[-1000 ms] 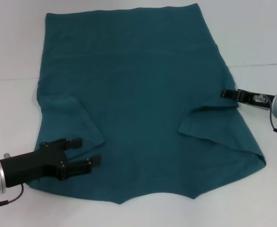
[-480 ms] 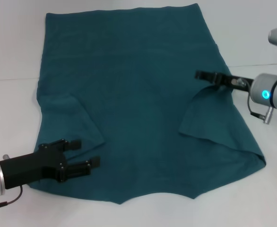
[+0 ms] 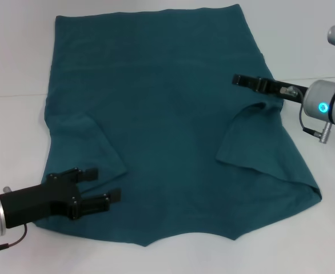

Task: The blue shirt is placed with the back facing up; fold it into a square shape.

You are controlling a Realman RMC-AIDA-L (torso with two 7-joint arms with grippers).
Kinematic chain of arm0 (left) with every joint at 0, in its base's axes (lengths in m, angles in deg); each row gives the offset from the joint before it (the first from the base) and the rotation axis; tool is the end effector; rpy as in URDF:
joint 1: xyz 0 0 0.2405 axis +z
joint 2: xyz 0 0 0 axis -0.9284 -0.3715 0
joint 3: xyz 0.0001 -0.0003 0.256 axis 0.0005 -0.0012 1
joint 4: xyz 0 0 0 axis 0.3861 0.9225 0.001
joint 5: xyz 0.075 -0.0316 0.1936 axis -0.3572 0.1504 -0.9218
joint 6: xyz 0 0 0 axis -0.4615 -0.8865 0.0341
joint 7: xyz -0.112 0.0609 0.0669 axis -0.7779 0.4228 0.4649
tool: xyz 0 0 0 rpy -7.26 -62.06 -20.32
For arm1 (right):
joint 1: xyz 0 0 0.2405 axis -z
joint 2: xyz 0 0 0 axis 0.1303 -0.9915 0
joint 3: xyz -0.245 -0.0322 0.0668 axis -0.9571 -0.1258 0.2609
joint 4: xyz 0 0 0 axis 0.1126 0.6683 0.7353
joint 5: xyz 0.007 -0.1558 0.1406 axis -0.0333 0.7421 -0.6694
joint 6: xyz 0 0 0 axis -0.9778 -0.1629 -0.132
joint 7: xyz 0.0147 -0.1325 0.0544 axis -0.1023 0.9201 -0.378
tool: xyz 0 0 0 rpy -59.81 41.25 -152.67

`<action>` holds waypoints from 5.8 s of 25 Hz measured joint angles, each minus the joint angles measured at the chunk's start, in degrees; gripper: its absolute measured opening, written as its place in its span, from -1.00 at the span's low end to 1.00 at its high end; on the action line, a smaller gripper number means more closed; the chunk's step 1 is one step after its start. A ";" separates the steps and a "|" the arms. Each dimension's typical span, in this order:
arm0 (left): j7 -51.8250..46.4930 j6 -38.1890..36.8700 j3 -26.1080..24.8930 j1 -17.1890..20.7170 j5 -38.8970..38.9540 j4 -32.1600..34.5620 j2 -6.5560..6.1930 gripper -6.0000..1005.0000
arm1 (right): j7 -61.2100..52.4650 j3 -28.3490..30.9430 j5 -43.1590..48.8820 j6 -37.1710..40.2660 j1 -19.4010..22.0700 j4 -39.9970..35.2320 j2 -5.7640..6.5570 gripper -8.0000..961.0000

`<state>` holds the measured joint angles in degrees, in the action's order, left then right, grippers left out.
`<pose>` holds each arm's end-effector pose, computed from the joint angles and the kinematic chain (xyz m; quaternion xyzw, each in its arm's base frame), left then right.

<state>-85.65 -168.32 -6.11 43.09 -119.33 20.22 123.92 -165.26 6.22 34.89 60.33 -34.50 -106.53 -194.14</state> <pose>-0.2763 0.3191 -0.0137 -0.9100 -0.2852 -0.2430 0.1772 0.2612 0.4499 0.0077 -0.7362 0.5060 0.2603 0.3663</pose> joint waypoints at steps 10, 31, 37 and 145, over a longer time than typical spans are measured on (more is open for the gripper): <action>-0.20 -0.07 0.04 -0.38 0.14 -0.08 -0.07 0.74 | -4.27 -0.28 3.72 4.90 2.15 0.93 1.74 0.75; 0.04 0.29 -1.33 -0.54 1.10 0.20 -0.06 0.74 | -0.92 -2.59 7.55 -16.46 -6.78 8.14 -0.87 0.76; 0.16 0.43 -1.49 -0.28 1.12 0.11 -0.10 0.74 | -0.22 -2.83 7.00 -15.64 -7.27 7.87 -0.95 0.76; -22.26 5.33 -9.50 2.96 -16.57 7.08 -1.80 0.75 | 17.02 0.15 6.03 35.03 8.86 -3.91 4.59 0.94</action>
<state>-107.91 -162.99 -15.60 46.05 -135.90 27.30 122.11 -148.23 6.38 40.92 95.36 -25.64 -110.44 -189.55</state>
